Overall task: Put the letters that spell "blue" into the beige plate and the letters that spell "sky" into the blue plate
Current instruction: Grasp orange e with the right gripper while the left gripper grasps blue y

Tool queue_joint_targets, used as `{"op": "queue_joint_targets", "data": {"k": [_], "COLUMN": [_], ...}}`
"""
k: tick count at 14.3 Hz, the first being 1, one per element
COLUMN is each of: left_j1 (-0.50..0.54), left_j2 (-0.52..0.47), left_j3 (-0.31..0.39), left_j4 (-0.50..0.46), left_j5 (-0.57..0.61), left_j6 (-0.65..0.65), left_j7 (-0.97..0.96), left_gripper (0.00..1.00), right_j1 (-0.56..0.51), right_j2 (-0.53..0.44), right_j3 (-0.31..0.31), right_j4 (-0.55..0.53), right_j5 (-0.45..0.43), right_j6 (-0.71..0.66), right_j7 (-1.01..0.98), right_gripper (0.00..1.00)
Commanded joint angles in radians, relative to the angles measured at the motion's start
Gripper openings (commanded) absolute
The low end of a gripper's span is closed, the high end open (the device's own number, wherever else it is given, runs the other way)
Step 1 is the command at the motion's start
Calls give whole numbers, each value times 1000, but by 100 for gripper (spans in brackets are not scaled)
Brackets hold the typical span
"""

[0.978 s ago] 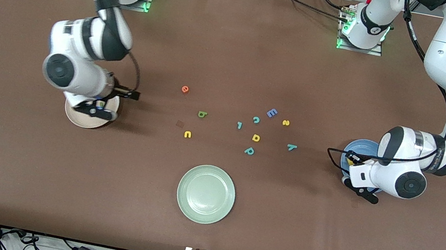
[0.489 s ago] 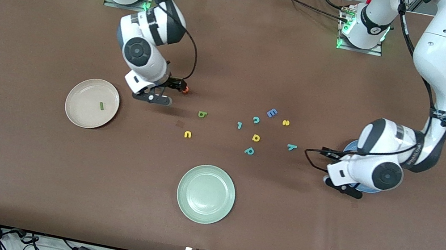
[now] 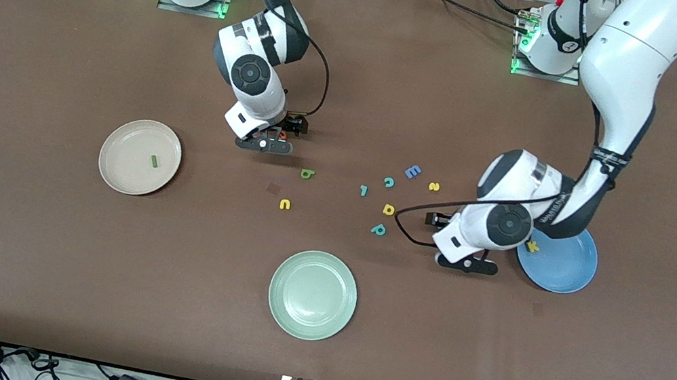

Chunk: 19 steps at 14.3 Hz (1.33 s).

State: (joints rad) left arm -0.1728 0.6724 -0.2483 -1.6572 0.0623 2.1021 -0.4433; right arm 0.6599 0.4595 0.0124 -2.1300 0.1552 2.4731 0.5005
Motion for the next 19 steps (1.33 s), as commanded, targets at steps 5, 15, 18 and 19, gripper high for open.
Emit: {"op": "queue_joint_targets", "data": {"k": [5, 15, 18, 19], "left_j1": [9, 15, 3, 1], "left_j2": [-33, 0, 9, 9], "left_j3": [4, 1, 1, 1], "left_j4": [-119, -112, -108, -107], "left_j5": [50, 50, 48, 47], "left_j6": [98, 151, 168, 168], "left_j7": [-22, -23, -29, -34], "left_gripper": [64, 54, 54, 54], "right_j1": [21, 17, 6, -23], "right_j2": [36, 27, -19, -51], "right_j3": [-11, -11, -20, -23], "right_j4": [13, 16, 16, 16], "right_j5": [1, 10, 12, 12], "right_j6": [35, 24, 23, 15], "right_j7": [-71, -53, -62, -66], "right_gripper": [74, 20, 18, 18]}}
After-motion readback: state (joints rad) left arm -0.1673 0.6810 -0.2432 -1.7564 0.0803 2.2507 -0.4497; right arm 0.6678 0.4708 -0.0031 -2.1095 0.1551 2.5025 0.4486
